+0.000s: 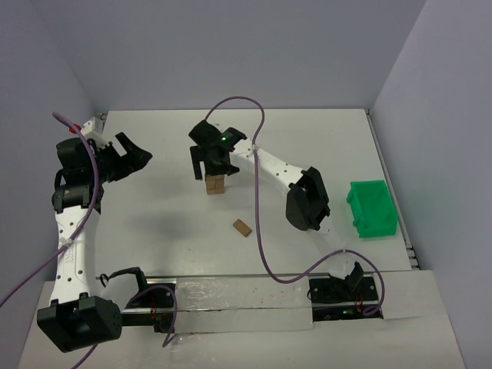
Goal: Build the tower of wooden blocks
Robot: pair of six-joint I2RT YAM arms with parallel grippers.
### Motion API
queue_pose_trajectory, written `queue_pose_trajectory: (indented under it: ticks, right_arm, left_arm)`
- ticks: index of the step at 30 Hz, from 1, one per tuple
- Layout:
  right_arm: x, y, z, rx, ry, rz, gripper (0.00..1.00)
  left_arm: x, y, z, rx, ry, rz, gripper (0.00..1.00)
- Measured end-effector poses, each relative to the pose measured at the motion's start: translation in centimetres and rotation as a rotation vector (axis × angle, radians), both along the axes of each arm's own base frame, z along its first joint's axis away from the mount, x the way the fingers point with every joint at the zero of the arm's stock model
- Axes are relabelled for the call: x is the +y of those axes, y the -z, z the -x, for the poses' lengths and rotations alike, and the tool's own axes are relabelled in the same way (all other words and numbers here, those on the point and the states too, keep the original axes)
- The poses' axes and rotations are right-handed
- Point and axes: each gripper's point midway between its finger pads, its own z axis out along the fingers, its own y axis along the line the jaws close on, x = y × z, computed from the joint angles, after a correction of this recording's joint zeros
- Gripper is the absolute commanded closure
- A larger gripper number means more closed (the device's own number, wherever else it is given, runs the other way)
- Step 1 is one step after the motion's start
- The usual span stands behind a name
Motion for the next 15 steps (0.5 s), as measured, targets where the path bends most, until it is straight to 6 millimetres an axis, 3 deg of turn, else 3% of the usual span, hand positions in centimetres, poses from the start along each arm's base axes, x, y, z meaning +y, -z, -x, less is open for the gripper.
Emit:
queue_pose_trajectory:
  ticks: [15]
  right_arm:
    - [0.37,0.65,0.32,0.003,0.017,0.008,0.00]
  left_arm:
    - [0.18,0.65,0.10,0.015,-0.006,0.004,0.01]
